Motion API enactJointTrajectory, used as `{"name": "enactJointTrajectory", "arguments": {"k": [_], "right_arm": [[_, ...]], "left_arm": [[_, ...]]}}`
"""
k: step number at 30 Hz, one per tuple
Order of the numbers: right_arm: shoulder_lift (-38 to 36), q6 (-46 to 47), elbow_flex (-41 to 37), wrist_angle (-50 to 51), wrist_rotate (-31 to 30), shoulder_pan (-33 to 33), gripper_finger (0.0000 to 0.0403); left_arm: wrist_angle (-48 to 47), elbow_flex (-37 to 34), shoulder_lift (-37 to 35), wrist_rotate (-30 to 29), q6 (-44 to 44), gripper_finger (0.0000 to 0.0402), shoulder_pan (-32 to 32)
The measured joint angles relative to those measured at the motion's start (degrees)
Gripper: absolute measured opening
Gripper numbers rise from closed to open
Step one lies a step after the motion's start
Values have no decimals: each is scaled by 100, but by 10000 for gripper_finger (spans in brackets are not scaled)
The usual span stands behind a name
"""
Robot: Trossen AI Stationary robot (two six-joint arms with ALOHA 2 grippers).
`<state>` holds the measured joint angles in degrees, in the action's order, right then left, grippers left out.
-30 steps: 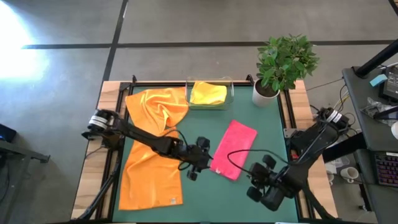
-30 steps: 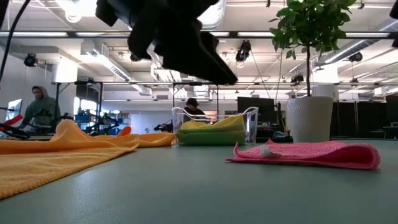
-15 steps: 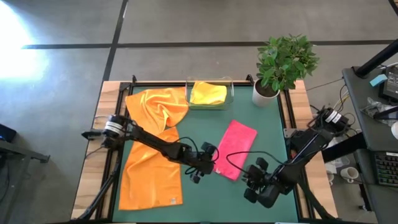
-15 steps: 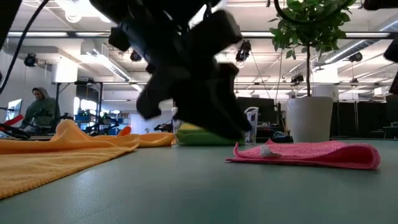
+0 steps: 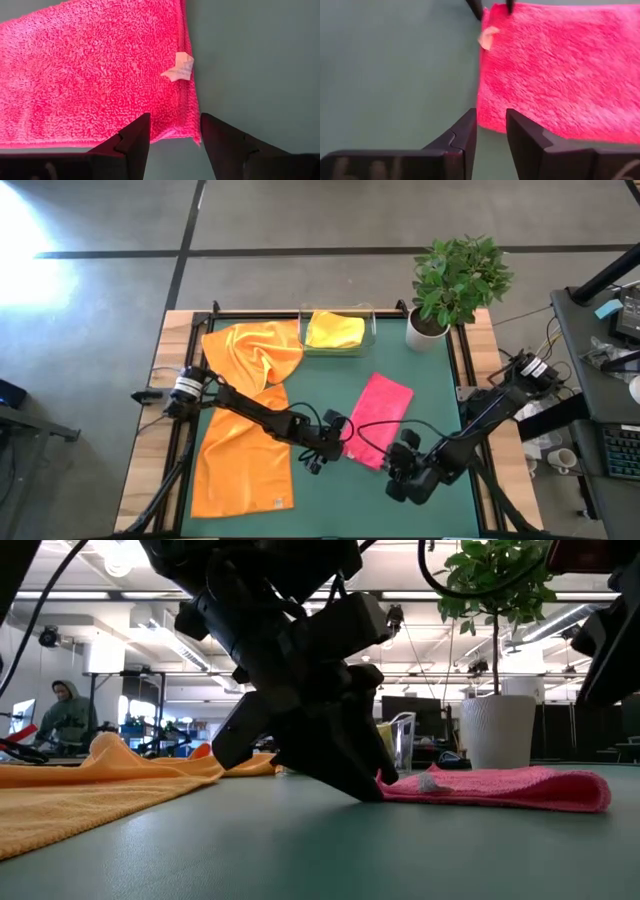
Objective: Fold microfiber towels
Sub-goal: Fold the pink towel
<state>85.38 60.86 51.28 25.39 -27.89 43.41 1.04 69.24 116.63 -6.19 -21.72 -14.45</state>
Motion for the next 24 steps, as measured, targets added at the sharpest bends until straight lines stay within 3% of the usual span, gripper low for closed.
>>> {"name": "enactJointTrajectory", "arguments": {"k": [7,17,24], "right_arm": [[315,-566,-190,-937,134,-58,96],[1015,-773,94,-658,85,-275,96],[1256,-388,338,-66,161,-327,96]], "left_arm": [[-26,1,-2,23,36,145,9],[-63,-22,-2,-31,97,8,17],[-50,-38,-2,-40,185,6,25]]}}
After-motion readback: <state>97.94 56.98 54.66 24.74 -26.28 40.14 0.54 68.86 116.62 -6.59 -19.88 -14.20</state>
